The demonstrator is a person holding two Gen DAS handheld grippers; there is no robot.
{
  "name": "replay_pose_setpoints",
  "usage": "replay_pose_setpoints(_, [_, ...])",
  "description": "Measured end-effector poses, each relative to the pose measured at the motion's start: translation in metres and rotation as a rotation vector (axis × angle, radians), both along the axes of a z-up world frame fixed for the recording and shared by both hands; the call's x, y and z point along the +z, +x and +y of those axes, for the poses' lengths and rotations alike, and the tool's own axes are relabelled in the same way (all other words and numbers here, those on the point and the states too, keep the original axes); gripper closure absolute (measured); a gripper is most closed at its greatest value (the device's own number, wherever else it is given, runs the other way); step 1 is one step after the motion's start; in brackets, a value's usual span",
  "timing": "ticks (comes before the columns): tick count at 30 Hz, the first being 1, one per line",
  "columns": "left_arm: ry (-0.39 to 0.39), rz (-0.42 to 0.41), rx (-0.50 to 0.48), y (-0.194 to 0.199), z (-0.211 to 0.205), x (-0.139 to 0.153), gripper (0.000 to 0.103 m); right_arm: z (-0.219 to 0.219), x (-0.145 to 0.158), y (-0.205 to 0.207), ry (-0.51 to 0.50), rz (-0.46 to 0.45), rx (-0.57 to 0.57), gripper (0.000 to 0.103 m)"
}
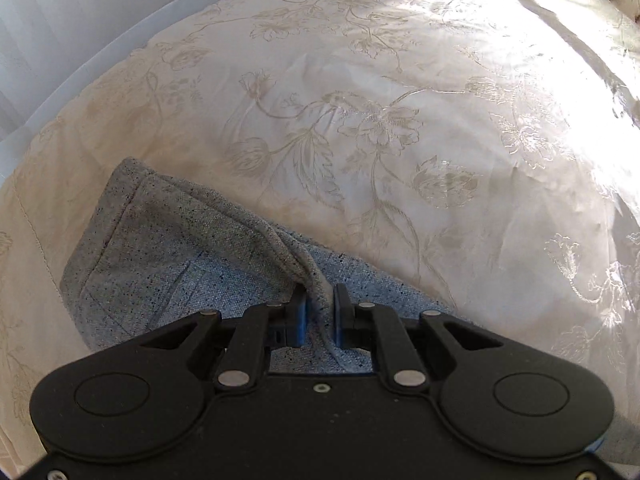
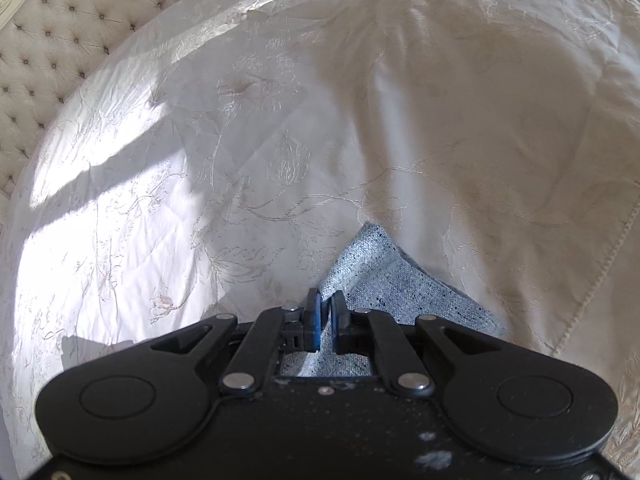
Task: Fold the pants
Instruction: 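Lift the held leg over the other leg with both grippers, then open both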
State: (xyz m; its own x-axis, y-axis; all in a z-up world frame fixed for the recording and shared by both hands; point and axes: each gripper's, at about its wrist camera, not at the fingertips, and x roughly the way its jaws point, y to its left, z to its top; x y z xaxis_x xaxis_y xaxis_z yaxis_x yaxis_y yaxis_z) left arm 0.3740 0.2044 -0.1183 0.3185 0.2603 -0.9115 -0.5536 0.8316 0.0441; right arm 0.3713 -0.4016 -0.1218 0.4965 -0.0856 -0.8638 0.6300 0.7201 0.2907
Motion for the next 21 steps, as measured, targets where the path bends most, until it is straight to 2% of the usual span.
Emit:
replay_pose_setpoints(4, [0.031, 0.009, -0.015, 0.010, -0.004, -0.009, 0.087, 0.002, -0.017, 0.016, -0.014, 0.025, -0.003, 0.097])
replay_pose_setpoints(13, [0.024, 0.039, 0.023, 0.036, 0.002, -0.030, 0.087, 0.015, -0.050, 0.040, -0.067, 0.039, 0.014, 0.097])
replay_pose_setpoints(21, [0.023, 0.039, 0.075, 0.048, 0.005, -0.040, 0.086, 0.017, -0.063, 0.049, -0.071, 0.051, 0.023, 0.097])
